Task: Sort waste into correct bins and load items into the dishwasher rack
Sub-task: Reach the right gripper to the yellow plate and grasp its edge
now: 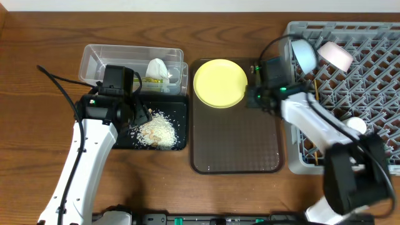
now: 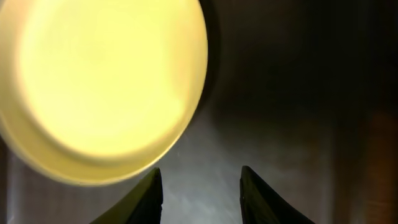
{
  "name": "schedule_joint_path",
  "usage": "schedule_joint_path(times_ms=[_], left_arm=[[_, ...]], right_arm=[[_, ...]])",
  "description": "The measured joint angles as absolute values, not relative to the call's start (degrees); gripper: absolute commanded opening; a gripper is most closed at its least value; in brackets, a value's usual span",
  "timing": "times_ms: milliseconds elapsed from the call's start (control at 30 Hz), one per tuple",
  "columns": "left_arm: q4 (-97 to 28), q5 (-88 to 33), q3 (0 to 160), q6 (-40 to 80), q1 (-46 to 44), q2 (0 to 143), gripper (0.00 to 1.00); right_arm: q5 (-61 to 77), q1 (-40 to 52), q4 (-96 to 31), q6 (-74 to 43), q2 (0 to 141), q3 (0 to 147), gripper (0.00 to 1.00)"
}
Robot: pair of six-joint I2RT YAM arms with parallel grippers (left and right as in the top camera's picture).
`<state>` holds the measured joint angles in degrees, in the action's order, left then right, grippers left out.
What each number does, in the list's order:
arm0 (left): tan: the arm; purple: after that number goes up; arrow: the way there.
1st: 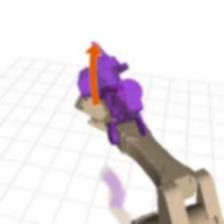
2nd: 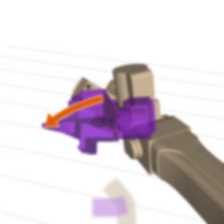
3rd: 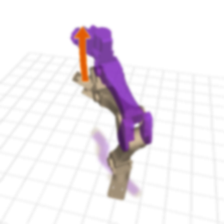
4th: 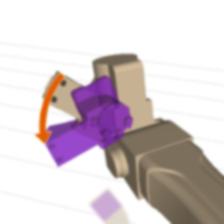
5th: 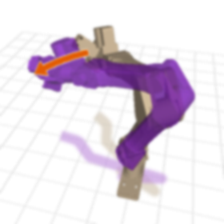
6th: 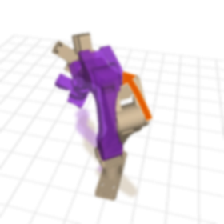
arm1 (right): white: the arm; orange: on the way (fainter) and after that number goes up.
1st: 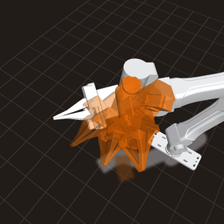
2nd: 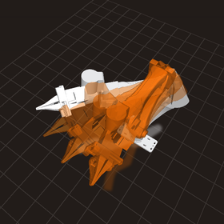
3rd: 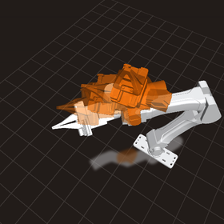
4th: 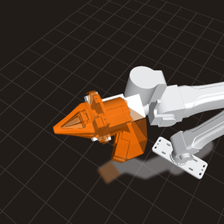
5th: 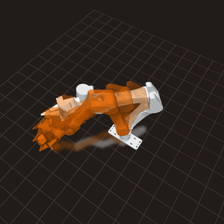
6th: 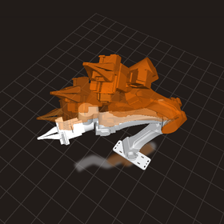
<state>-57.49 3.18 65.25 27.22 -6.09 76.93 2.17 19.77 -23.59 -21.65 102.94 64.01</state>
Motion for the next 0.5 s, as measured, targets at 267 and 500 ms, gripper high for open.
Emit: schedule_joint_path(times_ms=[267, 500], left_arm=[[-57.65, 3.16, 65.25, 27.22, -6.09, 76.93, 0.77], [-57.69, 3.16, 65.25, 27.22, -6.09, 76.93, 0.77]], right_arm=[[1.08, 21.78, -17.61, -30.09, 110.02, 64.03, 0.36], [0.43, 21.78, -19.62, -32.29, 110.04, 64.23, 0.08]])
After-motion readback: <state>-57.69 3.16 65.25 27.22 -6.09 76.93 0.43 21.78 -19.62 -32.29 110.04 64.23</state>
